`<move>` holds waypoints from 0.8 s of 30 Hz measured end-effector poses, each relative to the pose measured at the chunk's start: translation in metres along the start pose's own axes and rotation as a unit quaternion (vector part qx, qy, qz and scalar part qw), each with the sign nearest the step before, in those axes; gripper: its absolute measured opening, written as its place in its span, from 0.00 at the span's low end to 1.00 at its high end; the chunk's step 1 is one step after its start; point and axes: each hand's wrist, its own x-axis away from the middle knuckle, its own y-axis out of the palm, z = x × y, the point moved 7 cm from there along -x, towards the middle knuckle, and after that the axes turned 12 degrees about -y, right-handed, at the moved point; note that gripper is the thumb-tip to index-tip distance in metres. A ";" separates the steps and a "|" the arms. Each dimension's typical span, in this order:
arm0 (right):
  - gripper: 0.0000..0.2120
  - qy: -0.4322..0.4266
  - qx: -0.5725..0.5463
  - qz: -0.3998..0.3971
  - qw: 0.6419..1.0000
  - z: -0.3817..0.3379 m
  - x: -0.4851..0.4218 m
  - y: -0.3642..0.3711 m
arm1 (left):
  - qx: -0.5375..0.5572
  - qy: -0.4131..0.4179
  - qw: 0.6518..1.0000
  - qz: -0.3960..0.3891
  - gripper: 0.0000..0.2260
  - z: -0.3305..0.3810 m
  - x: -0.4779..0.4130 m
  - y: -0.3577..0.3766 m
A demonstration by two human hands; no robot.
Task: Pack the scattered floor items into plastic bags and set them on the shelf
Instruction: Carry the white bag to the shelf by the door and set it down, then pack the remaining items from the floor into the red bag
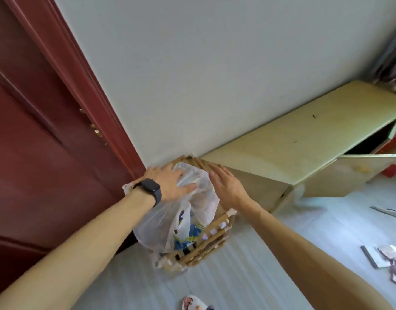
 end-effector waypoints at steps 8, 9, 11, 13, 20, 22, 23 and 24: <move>0.21 0.055 0.092 0.158 0.982 0.048 0.151 -0.212 | -0.052 0.044 0.997 0.040 0.26 0.158 -0.020 -0.115; 0.20 0.070 0.107 0.181 0.975 0.054 0.177 -0.241 | -0.038 0.063 0.996 0.054 0.25 0.193 -0.014 -0.131; 0.19 0.098 0.140 0.217 0.961 0.065 0.229 -0.294 | -0.007 0.096 0.993 0.072 0.25 0.260 0.002 -0.164; 0.19 0.122 0.170 0.254 0.944 0.073 0.286 -0.345 | 0.032 0.119 0.989 0.080 0.26 0.334 0.019 -0.199; 0.20 0.207 0.297 0.347 0.865 0.071 0.462 -0.521 | 0.148 0.218 0.949 0.174 0.25 0.585 0.130 -0.349; 0.22 0.236 0.320 0.373 0.838 0.073 0.508 -0.567 | 0.164 0.300 0.909 0.238 0.24 0.656 0.183 -0.389; 0.22 0.252 0.327 0.385 0.826 0.076 0.529 -0.589 | 0.176 0.341 0.886 0.261 0.25 0.689 0.208 -0.406; 0.23 0.267 0.336 0.395 0.812 0.079 0.548 -0.611 | 0.185 0.379 0.862 0.280 0.26 0.719 0.231 -0.421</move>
